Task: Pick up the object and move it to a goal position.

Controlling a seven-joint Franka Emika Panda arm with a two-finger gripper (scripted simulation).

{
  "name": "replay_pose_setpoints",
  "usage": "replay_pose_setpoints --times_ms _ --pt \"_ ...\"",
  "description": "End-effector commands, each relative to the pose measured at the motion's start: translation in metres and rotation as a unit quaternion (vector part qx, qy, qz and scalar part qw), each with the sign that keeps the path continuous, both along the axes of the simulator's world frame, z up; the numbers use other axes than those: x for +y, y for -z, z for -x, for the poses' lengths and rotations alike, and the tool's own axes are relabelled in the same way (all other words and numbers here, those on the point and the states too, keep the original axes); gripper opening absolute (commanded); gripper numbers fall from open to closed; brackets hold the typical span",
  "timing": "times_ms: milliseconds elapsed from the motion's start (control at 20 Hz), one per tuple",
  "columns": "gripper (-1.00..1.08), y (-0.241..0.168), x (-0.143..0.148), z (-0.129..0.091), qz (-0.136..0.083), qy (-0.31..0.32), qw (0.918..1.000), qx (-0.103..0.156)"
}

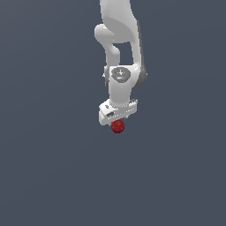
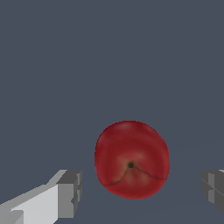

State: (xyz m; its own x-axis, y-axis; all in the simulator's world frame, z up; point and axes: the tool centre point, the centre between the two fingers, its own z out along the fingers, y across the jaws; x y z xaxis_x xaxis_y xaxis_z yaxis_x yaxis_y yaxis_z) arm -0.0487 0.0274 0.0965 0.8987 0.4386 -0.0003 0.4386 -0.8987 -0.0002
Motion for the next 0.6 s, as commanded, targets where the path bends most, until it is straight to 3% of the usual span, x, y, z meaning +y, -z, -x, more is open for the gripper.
replay_pose_setpoints --times_ms 0,550 --pt "1.0 0.001 0.0 0.0 0.0 0.0 1.0 0.0" --pt "1.0 0.044 0.0 0.002 0.0 -0.002 1.0 0.0"
